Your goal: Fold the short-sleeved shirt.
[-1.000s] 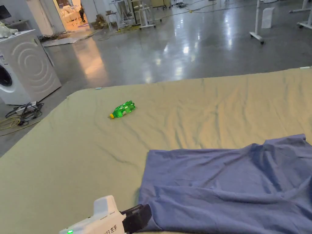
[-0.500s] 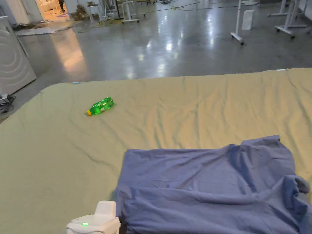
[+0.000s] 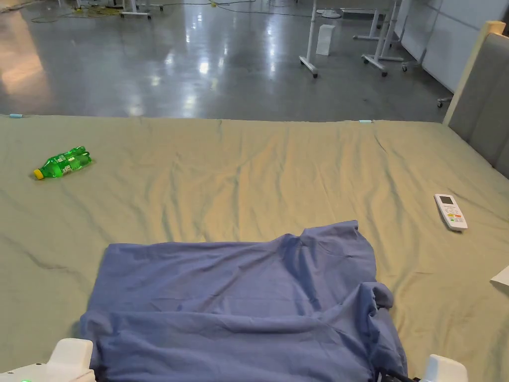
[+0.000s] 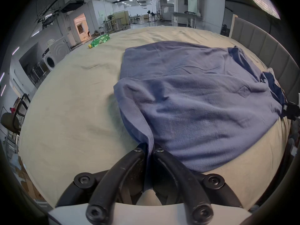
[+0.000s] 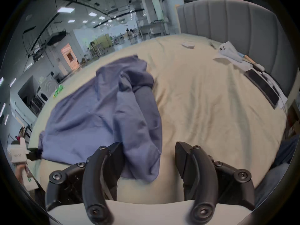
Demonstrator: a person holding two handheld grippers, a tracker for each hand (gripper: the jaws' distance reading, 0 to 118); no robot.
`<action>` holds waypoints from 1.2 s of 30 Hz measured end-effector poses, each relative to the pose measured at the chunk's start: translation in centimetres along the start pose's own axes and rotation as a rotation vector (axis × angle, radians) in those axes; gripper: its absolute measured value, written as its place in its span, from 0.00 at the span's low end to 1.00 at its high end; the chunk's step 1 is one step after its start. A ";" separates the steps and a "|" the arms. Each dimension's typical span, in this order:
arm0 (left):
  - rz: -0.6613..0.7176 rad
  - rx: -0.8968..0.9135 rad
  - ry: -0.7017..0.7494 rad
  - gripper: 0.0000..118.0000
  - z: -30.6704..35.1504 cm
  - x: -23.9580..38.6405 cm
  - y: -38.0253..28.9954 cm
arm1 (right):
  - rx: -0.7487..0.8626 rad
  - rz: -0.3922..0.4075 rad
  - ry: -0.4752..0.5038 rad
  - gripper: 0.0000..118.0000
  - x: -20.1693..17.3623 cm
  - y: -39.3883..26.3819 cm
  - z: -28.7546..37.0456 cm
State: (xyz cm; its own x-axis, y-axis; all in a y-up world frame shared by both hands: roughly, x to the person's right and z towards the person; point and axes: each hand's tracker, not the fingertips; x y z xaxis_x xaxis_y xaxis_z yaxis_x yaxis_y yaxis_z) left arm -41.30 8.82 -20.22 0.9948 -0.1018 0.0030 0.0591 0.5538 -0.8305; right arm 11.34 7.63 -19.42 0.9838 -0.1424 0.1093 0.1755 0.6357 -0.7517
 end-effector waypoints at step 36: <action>0.191 0.308 -0.140 0.74 18.5 -3.4 -10.8 | 0.196 -0.028 -0.022 0.59 2.1 -5.2 17.1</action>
State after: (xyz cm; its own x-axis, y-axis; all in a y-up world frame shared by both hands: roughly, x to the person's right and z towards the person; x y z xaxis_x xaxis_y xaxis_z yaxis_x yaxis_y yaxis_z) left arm -43.84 18.42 -0.97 0.9907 0.1293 -0.0419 -0.1274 0.7762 -0.6175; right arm 13.09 17.04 -4.13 0.9786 -0.1468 0.1440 0.2046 0.7679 -0.6070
